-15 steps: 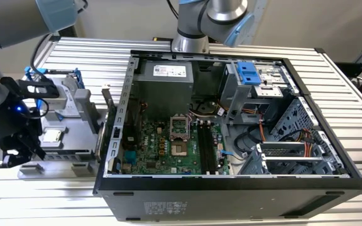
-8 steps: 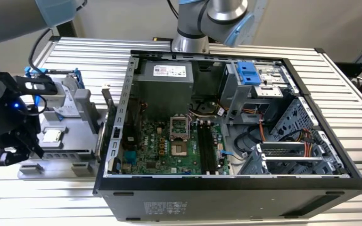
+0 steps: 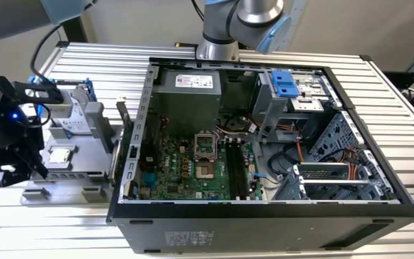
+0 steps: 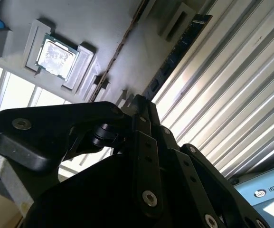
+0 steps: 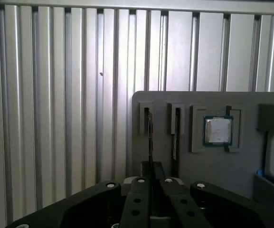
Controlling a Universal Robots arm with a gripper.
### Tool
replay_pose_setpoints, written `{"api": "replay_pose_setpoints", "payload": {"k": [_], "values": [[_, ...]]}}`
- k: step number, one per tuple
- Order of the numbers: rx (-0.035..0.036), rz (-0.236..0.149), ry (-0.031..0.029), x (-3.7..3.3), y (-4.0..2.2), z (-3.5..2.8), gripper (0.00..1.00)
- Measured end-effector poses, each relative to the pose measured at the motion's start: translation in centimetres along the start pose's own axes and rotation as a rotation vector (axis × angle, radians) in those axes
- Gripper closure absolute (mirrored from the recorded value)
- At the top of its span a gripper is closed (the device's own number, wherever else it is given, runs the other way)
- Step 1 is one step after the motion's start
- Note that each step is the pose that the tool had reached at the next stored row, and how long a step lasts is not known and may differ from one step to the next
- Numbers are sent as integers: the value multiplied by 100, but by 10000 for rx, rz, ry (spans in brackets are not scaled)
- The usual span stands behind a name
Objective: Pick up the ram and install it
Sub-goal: 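Pick up the ram and move it above insertion slot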
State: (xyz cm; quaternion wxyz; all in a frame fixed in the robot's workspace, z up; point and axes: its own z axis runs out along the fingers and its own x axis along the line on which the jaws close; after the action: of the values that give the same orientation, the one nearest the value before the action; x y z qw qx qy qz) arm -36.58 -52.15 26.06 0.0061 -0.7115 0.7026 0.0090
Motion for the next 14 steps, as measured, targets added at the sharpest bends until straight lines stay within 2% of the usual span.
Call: {"api": "replay_pose_setpoints", "payload": {"k": [14], "values": [[0,0,0,-3,0,-127,100]]}}
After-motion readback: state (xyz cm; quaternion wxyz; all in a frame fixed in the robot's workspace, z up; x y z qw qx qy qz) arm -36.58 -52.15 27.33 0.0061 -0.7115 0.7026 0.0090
